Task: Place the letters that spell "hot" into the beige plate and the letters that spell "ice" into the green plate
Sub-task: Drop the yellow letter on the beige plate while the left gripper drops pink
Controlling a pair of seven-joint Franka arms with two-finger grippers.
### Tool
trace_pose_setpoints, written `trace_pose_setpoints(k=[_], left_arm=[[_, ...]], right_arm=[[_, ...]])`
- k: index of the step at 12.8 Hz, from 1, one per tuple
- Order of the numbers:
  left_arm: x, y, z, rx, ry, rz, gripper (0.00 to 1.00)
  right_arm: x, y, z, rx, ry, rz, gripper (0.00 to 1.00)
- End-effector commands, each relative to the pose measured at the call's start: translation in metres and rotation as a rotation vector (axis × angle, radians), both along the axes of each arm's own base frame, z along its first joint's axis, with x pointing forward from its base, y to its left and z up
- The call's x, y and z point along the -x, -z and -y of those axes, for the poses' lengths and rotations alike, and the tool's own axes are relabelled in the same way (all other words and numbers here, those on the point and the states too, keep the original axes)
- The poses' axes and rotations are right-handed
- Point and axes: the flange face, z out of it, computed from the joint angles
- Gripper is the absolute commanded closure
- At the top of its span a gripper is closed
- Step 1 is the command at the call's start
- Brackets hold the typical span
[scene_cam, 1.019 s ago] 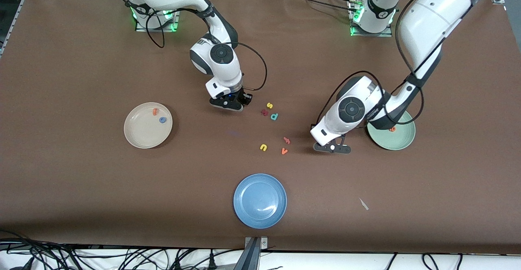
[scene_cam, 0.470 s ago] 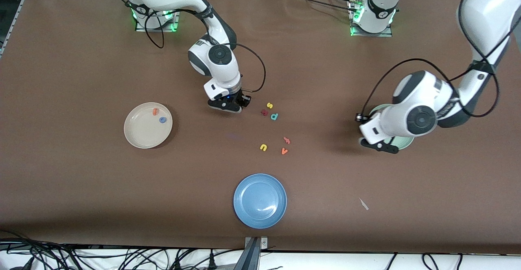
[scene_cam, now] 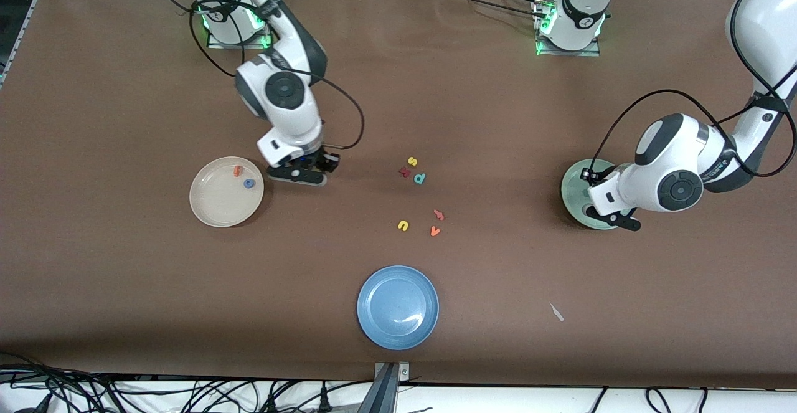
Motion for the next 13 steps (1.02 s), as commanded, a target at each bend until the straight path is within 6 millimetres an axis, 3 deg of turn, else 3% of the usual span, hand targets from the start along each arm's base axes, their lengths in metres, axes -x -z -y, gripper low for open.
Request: trace_pose_setpoints(k=[1, 3, 5, 6, 7, 9, 10, 11, 13], left_arm=[[0.002, 0.006, -0.002, -0.008, 0.028, -0.005, 0.87], [0.0, 0.004, -0.003, -0.007, 0.024, 0.0, 0.41], [-0.004, -0.001, -0.005, -0.007, 0.011, 0.01, 0.24], [-0.005, -0.004, -0.006, -0.009, 0.006, 0.016, 0.15], [-0.014, -0.015, -0.012, -0.015, -0.012, 0.04, 0.01], [-0.029, -0.051, -0.027, -0.039, -0.046, 0.024, 0.01], [-0.039, -0.085, -0.031, -0.031, -0.076, -0.002, 0.01], [-0.044, -0.107, -0.034, -0.053, -0.083, -0.028, 0.01], [-0.058, -0.142, -0.038, -0.056, -0.111, -0.006, 0.01]], right_arm=[[0.0, -0.022, 0.064, 0.054, -0.138, -0.048, 0.87], [-0.013, -0.033, 0.108, 0.061, -0.213, -0.09, 0.87], [-0.024, -0.034, 0.155, 0.072, -0.275, -0.122, 0.87], [-0.028, -0.034, 0.169, 0.075, -0.293, -0.128, 0.85], [-0.03, -0.033, 0.181, 0.079, -0.306, -0.135, 0.76], [-0.031, -0.032, 0.185, 0.079, -0.305, -0.138, 0.27], [-0.032, -0.031, 0.19, 0.08, -0.296, -0.14, 0.12], [-0.032, -0.032, 0.191, 0.08, -0.294, -0.137, 0.0], [-0.033, -0.032, 0.191, 0.078, -0.289, -0.137, 0.0]])
